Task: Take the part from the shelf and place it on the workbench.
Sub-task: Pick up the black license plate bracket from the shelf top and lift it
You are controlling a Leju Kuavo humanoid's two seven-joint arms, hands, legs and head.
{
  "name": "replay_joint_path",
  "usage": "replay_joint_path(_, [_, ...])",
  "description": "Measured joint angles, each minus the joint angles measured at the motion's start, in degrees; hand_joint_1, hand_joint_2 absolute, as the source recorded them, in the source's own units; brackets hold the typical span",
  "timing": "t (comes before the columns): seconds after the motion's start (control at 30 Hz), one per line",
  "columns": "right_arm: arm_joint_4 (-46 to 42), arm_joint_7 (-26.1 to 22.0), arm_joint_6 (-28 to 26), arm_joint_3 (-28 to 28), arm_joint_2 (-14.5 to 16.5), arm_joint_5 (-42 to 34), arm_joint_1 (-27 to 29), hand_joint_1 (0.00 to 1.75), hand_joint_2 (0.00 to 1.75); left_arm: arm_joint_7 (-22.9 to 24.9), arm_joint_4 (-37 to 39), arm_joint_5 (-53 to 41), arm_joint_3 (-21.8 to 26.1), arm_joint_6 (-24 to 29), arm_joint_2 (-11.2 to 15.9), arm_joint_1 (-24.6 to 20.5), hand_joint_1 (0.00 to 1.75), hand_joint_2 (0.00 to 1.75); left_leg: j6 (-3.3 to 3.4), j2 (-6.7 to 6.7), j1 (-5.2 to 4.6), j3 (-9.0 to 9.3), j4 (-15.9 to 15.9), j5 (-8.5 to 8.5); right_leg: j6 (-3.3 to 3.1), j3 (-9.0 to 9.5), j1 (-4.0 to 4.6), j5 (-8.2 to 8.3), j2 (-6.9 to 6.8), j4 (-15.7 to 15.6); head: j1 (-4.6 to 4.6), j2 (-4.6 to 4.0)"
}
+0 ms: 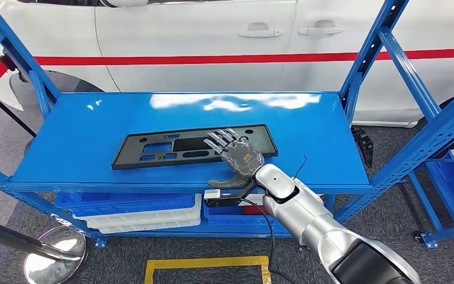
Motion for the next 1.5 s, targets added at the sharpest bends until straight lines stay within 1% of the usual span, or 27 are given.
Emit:
replay_joint_path(0.03, [1.3,-0.4,0.0,-0.5,0.3,-0.4,-0.4,0.0,0.0,0.0,0.0,0.1,0.1,0.0,0.0,0.0,0.0,0.0,0.09,0.02,0.03,1.57,-3.6,2.22,0.13,0.2,-0.02,-0.16,0.03,0.0,0.0,0.0])
replay_joint_path(0.1, [3.5,-1.0,0.0,-1.4,0.8,-0.9,-1.3,0.0,0.87,-0.1,0.0,0.3,0.3,0.1,0.1,-0.1,0.0,0.0,0.5,0.01,-0.05,5.13,-11.2,5.38,0.57,0.43,0.1,-0.56,0.13,0.2,0.01,0.0])
replay_joint_path(0.17, [5.2,-1.4,0.0,-1.8,1.3,-0.9,-2.0,0.0,1.75,-0.2,0.0,0.4,0.3,0.1,0.1,-0.1,0.0,0.0,1.06,-0.05,-0.21,6.52,-14.3,5.84,1.14,0.37,0.3,-0.73,0.2,0.3,0.02,0.0])
replay_joint_path(0.23, [6.4,-1.3,-0.1,-2.0,1.8,-0.4,-2.3,0.0,1.75,-0.2,0.0,0.4,0.3,0.1,0.1,-0.1,0.0,0.0,1.75,-0.09,-0.2,6.62,-14.7,5.84,1.78,0.36,0.31,-0.82,0.21,0.2,0.02,0.0])
replay_joint_path(0.3, [7.4,-0.5,-0.4,-2.0,2.2,0.6,-2.6,0.0,1.75,-0.2,0.0,0.4,0.4,0.1,0.1,-0.1,0.0,0.0,2.5,-0.05,-0.06,6.93,-15.2,6.0,2.39,-0.29,0.16,-2.0,0.18,1.8,0.02,0.0])
replay_joint_path(0.33, [7.8,0.0,-0.6,-2.0,2.4,1.1,-2.7,0.0,1.75,-0.3,0.0,0.4,0.4,0.1,0.1,-0.1,0.0,0.0,2.8,-0.02,0.03,7.07,-15.4,6.07,2.63,-1.46,0.07,-3.35,0.17,4.2,0.02,0.0])
replay_joint_path(0.4, [8.8,0.8,-0.9,-2.0,2.7,2.0,-2.8,0.0,1.75,-0.3,0.0,0.5,0.4,0.1,0.1,-0.2,0.0,0.0,3.14,0.0,-0.05,7.11,-15.5,6.0,2.95,-5.45,-0.02,-6.58,0.14,11.8,0.02,0.0])
replay_joint_path(0.43, [9.3,1.2,-1.1,-2.0,2.8,2.4,-2.7,0.0,1.75,-0.4,0.0,0.5,0.4,0.1,0.1,-0.1,0.0,0.0,3.21,-0.02,-0.09,7.11,-15.4,5.95,3.05,-7.31,-0.04,-7.41,0.13,15.0,0.02,0.0])
replay_joint_path(0.47, [9.7,1.7,-1.2,-2.0,2.9,2.8,-2.7,0.0,1.75,-0.4,0.0,0.6,0.4,0.1,0.1,-0.1,0.0,0.0,3.24,-0.06,-0.12,7.14,-15.4,5.88,3.06,-8.4,-0.04,-7.21,0.13,16.5,0.02,0.0])
replay_joint_path(0.5, [10.1,2.1,-1.4,-1.9,3.0,3.3,-2.7,0.0,1.75,-0.4,0.0,0.6,0.4,0.1,0.1,0.0,0.0,0.0,3.21,-0.12,-0.14,7.19,-15.3,5.79,2.98,-8.38,-0.04,-5.91,0.12,15.7,0.02,0.0])
replay_joint_path(0.6, [10.7,3.5,-2.0,-1.9,3.2,4.9,-3.2,0.02,1.75,-0.4,0.0,0.8,0.4,0.2,0.0,0.0,0.0,0.0,2.77,-0.26,-0.28,7.35,-14.9,5.34,2.2,-3.79,0.17,0.13,0.11,4.6,0.02,0.0])
replay_joint_path(0.67, [11.0,4.8,-2.5,-1.7,3.4,6.4,-3.7,0.84,1.75,-0.4,0.0,1.0,0.4,0.3,0.0,0.0,0.0,0.0,2.29,-0.24,-0.44,7.32,-14.8,5.12,1.7,-2.09,0.48,1.15,0.15,0.6,0.02,0.0])
replay_joint_path(0.73, [11.3,5.5,-3.0,-1.4,3.7,7.4,-3.9,1.67,1.75,-0.5,0.0,1.1,0.6,0.4,0.0,0.0,0.0,0.0,1.72,-0.22,-0.52,7.47,-15.0,5.04,1.22,-1.88,0.48,1.07,0.22,0.4,0.01,0.0])
replay_joint_path(0.77, [11.5,5.7,-3.1,-1.3,3.7,7.7,-3.9,1.71,1.75,-0.5,0.0,1.1,0.7,0.4,0.0,0.0,0.0,0.0,1.41,-0.19,-0.52,7.52,-14.8,4.78,0.91,-1.7,0.35,1.14,0.2,0.1,0.01,0.0])
replay_joint_path(0.83, [11.7,5.7,-3.2,-1.1,4.0,8.0,-4.0,1.73,1.75,-0.5,0.0,1.2,0.7,0.5,0.0,0.1,0.0,0.0,0.85,-0.09,-0.47,6.29,-11.7,2.7,0.25,-1.36,0.02,1.31,0.1,-0.3,0.0,0.0])
replay_joint_path(0.9, [12.0,5.7,-3.3,-0.9,4.3,8.1,-4.0,1.75,1.75,-0.5,0.0,1.2,0.8,0.5,0.0,0.1,0.0,0.0,0.42,-0.02,-0.24,2.86,-4.4,-0.91,-0.11,-1.29,0.08,1.24,0.03,-0.3,-0.01,0.0])
replay_joint_path(0.97, [12.3,5.6,-3.3,-0.8,4.4,8.1,-3.8,1.75,1.75,-0.5,0.0,1.2,0.9,0.5,0.0,0.3,0.0,0.0,0.13,-0.01,-0.1,0.04,1.0,-2.4,-0.17,-1.25,0.14,1.15,0.0,-0.3,0.0,0.0])
replay_joint_path(1.0, [12.4,5.5,-3.4,-0.8,4.4,8.1,-3.7,1.75,1.75,-0.5,0.0,1.2,0.9,0.5,0.0,0.3,0.0,0.0,0.07,-0.01,-0.05,0.06,0.8,-1.53,-0.13,-1.18,0.14,1.08,0.02,-0.3,0.0,0.0])
replay_joint_path(1.03, [12.5,5.3,-3.4,-0.8,4.5,8.1,-3.7,1.75,1.75,-0.5,0.0,1.2,1.0,0.5,0.0,0.4,0.0,0.0,0.1,0.01,0.0,1.17,-1.7,0.28,-0.02,-1.05,0.11,0.98,0.06,-0.2,0.0,0.0])
replay_joint_path(1.07, [12.5,5.2,-3.5,-0.8,4.5,8.1,-3.7,1.75,1.75,-0.5,0.0,1.2,1.1,0.5,0.0,0.4,0.0,0.0,0.2,0.03,0.03,3.13,-5.9,2.48,0.15,-0.9,0.09,0.82,0.1,-0.2,0.0,0.0])
replay_joint_path(1.13, [12.5,4.9,-3.5,-0.8,4.5,8.1,-3.8,1.75,1.75,-0.6,0.0,1.2,1.3,0.6,0.0,0.3,0.0,0.0,0.66,0.02,-0.12,6.51,-12.9,4.96,0.65,-0.81,0.26,0.52,0.16,0.1,0.0,0.0])
replay_joint_path(1.17, [12.5,4.8,-3.5,-0.8,4.5,8.1,-3.8,1.75,1.75,-0.7,0.0,1.2,1.3,0.6,0.0,0.3,0.0,0.0,0.94,0.0,-0.21,7.28,-14.5,5.23,0.92,-0.85,0.35,0.45,0.17,0.2,0.0,0.0])
replay_joint_path(1.3, [12.5,4.3,-3.5,-0.8,4.5,8.1,-3.9,1.75,1.75,-0.7,0.0,1.2,1.6,0.7,0.0,0.4,0.0,0.0,2.36,0.0,-0.13,7.54,-15.2,5.34,2.1,-1.16,0.29,-0.24,0.16,0.9,0.0,0.0])
replay_joint_path(1.37, [12.5,4.1,-3.5,-0.8,4.5,8.1,-3.9,1.75,1.75,-0.8,0.0,1.2,1.6,0.7,0.0,0.3,0.0,0.0,2.95,0.06,-0.02,7.69,-15.5,5.51,2.61,-3.45,0.13,-3.05,0.14,5.8,0.0,0.0])
replay_joint_path(1.43, [12.6,4.0,-3.5,-0.8,4.5,8.1,-3.7,1.75,1.75,-0.8,0.0,1.2,1.7,0.7,0.0,0.3,0.0,0.0,3.18,0.07,-0.09,7.67,-15.5,5.45,2.94,-7.36,0.03,-6.31,0.13,13.5,0.0,0.0])
replay_joint_path(1.47, [12.7,3.9,-3.5,-0.8,4.5,8.1,-3.6,1.75,1.75,-0.8,0.0,1.2,1.7,0.7,0.0,0.3,0.0,0.0,3.23,0.06,-0.13,7.7,-15.5,5.4,3.02,-8.77,-0.01,-6.85,0.13,16.1,0.0,0.0])
replay_joint_path(1.5, [12.7,3.9,-3.6,-0.8,4.5,8.1,-3.6,1.75,1.75,-0.8,0.0,1.2,1.7,0.7,0.0,0.3,0.0,0.0,3.23,0.04,-0.14,7.75,-15.4,5.34,3.01,-9.15,-0.03,-6.2,0.13,16.5,0.0,0.0])
